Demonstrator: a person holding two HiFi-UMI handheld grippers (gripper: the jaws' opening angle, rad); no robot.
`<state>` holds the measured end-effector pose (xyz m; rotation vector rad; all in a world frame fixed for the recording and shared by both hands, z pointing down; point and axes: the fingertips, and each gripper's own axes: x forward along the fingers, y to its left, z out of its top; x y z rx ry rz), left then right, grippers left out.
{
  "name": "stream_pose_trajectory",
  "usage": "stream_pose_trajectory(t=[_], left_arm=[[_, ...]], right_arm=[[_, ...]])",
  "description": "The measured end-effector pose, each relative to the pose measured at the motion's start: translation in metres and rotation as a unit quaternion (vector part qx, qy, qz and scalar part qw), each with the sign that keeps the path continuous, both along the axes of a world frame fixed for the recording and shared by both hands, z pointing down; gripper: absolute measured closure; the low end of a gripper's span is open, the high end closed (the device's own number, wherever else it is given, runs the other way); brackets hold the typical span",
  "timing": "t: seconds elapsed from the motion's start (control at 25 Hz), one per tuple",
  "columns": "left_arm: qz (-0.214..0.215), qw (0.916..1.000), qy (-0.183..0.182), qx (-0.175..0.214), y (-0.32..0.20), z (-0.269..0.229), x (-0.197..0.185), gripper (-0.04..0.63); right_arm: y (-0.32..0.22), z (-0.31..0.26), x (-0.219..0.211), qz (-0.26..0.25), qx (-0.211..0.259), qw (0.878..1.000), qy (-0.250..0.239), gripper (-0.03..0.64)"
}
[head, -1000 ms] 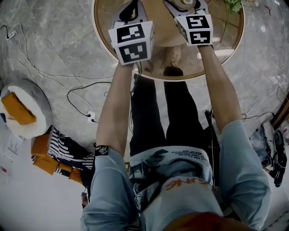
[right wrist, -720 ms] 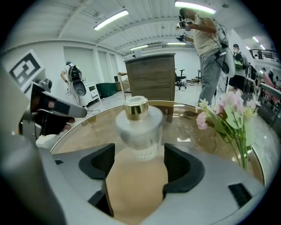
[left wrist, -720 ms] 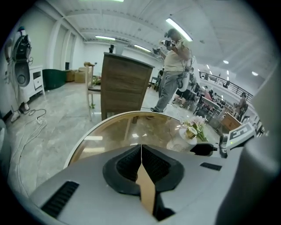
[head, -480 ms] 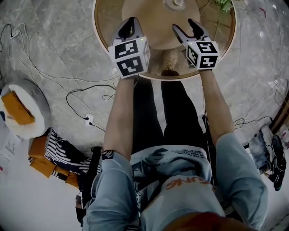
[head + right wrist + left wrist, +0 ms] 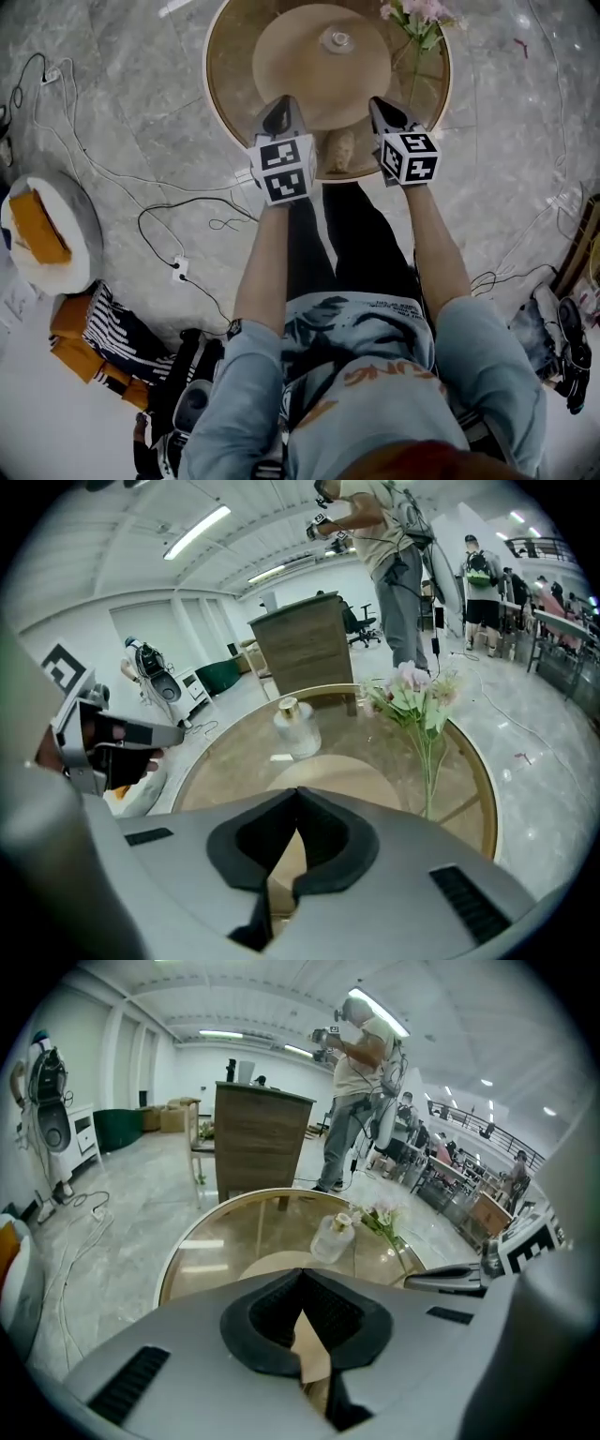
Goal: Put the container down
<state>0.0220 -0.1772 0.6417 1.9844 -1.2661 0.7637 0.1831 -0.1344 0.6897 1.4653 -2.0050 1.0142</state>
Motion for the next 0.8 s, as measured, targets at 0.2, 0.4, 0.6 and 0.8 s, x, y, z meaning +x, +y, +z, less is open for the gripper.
stream_pose_trajectory(t=[0.2, 0.4, 0.6, 0.8], left_arm=[[-0.029, 0.9985, 0.047, 0.007, 0.016, -0.050, 0.011, 0.571], [-0.042, 0.9957, 0.047, 0.068, 0.012, -0.129, 0.025, 0.571], [-0.069, 0.9862, 0.051, 0.141, -0.008, -0.220, 0.036, 0.571], [-0.094, 0.9708, 0.072, 0.209, -0.014, -0.309, 0.034, 0.571]], right_arm=[[-0.009, -0.063, 0.000, -0.019, 0.037, 0.999, -0.030, 0.606], [-0.022, -0.151, -0.003, -0.029, 0.092, 0.995, -0.031, 0.606], [-0.043, -0.246, -0.002, -0.028, 0.164, 0.986, -0.014, 0.606], [-0.053, -0.332, -0.002, 0.003, 0.234, 0.972, -0.006, 0.606]])
